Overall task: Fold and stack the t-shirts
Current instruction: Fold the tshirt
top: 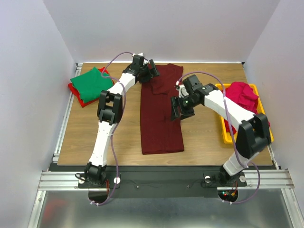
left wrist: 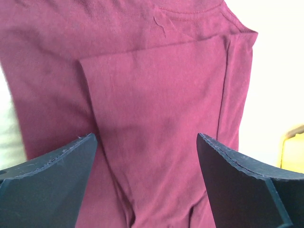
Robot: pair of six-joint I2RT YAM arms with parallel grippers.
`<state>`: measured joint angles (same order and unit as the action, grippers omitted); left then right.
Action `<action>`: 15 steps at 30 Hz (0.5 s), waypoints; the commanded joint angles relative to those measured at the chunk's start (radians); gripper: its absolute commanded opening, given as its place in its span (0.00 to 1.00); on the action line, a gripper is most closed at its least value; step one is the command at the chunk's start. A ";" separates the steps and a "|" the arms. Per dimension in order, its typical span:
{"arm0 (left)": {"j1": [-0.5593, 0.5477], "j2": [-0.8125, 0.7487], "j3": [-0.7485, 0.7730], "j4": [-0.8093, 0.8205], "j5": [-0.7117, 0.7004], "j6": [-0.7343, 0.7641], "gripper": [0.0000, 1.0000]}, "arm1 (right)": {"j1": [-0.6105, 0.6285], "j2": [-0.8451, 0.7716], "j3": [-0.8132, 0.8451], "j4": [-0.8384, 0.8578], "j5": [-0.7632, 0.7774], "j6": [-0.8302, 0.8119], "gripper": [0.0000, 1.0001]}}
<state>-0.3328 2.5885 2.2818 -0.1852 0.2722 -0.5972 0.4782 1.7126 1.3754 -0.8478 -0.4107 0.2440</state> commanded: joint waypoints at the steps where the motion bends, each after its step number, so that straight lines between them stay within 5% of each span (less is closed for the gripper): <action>1: -0.005 -0.226 -0.044 0.029 -0.042 0.068 0.99 | 0.000 -0.122 -0.079 -0.019 0.069 0.064 0.72; 10: -0.054 -0.695 -0.508 0.033 -0.191 0.244 0.99 | 0.000 -0.248 -0.259 -0.020 0.087 0.135 0.78; 15: -0.121 -0.961 -0.939 -0.022 -0.248 0.214 0.99 | 0.011 -0.292 -0.347 0.021 0.085 0.190 0.78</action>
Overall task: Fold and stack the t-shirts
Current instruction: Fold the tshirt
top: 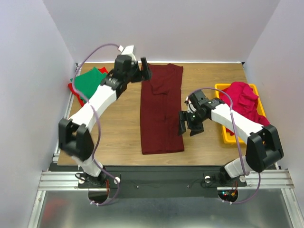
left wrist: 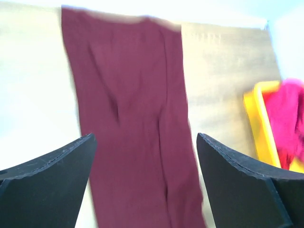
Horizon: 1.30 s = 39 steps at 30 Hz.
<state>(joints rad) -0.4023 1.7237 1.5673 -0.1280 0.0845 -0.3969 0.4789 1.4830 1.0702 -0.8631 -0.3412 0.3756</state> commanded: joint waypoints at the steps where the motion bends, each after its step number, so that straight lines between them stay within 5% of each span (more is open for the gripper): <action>1: -0.064 -0.133 -0.289 -0.081 -0.063 -0.002 0.99 | 0.013 -0.067 -0.059 0.047 0.010 0.068 0.78; 5: -0.133 -0.318 -0.612 -0.087 -0.077 -0.106 0.99 | 0.047 -0.081 -0.136 0.088 0.007 0.108 0.75; 14: -0.234 -0.553 -0.881 -0.191 -0.111 -0.218 0.99 | 0.110 -0.070 -0.248 0.168 0.068 0.140 0.64; 39: -0.357 -0.509 -0.909 -0.285 -0.124 -0.286 0.97 | 0.150 0.057 -0.239 0.211 0.077 0.100 0.36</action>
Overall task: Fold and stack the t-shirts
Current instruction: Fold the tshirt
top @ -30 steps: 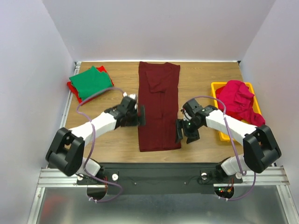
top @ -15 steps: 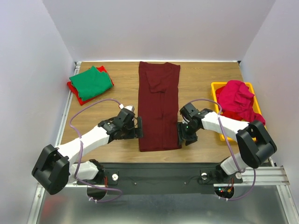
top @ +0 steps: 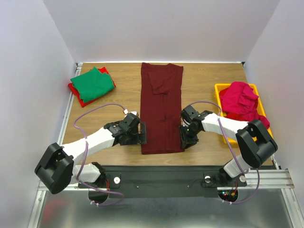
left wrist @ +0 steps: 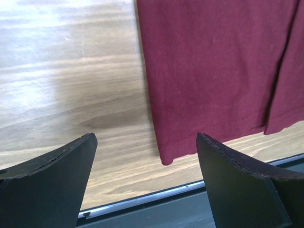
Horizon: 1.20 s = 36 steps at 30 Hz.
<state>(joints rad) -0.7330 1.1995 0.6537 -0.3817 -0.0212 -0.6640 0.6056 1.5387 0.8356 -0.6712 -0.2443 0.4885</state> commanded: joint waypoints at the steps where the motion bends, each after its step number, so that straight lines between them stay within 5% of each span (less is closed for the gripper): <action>1: -0.032 0.021 0.006 -0.043 -0.019 -0.023 0.97 | 0.023 0.003 -0.006 0.018 -0.023 -0.014 0.35; 9: -0.091 0.025 -0.019 -0.059 -0.002 -0.063 0.84 | 0.036 0.009 -0.016 0.007 -0.044 -0.024 0.20; 17: -0.147 0.038 -0.057 -0.059 0.014 -0.114 0.70 | 0.039 0.014 -0.009 0.002 -0.035 -0.021 0.19; 31: -0.155 0.129 -0.058 0.036 -0.002 -0.092 0.62 | 0.048 0.024 -0.003 0.001 -0.033 -0.022 0.19; 36: -0.157 0.163 -0.048 0.049 0.006 -0.082 0.49 | 0.051 0.029 0.002 -0.002 -0.032 -0.027 0.19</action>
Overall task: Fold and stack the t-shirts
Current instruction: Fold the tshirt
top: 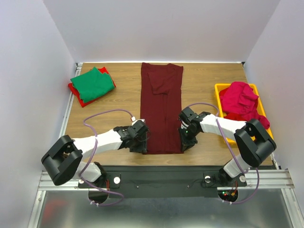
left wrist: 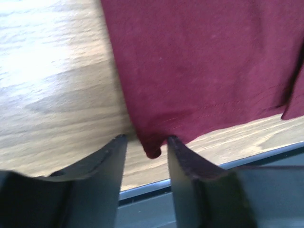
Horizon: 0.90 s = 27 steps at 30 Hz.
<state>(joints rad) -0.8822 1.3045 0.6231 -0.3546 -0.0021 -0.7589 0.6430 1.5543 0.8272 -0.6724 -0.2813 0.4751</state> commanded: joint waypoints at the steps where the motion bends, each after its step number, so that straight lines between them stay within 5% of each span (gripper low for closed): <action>1: -0.008 0.061 -0.017 0.019 -0.013 0.015 0.46 | 0.012 0.015 0.010 -0.001 0.007 -0.013 0.19; 5: -0.008 0.065 -0.008 0.013 -0.015 0.024 0.26 | 0.012 0.015 0.018 -0.004 0.005 -0.016 0.16; 10: -0.009 0.061 0.001 -0.003 -0.004 0.035 0.01 | 0.012 0.004 0.036 -0.036 -0.015 -0.020 0.01; 20: -0.027 -0.039 0.059 -0.131 0.183 -0.019 0.00 | 0.014 -0.045 0.113 -0.168 -0.041 0.002 0.00; 27: -0.024 0.042 0.234 -0.273 0.119 0.032 0.00 | 0.012 -0.014 0.219 -0.199 0.028 0.043 0.00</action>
<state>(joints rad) -0.9035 1.3170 0.7582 -0.5274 0.1341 -0.7536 0.6453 1.5448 0.9730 -0.8383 -0.3023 0.4885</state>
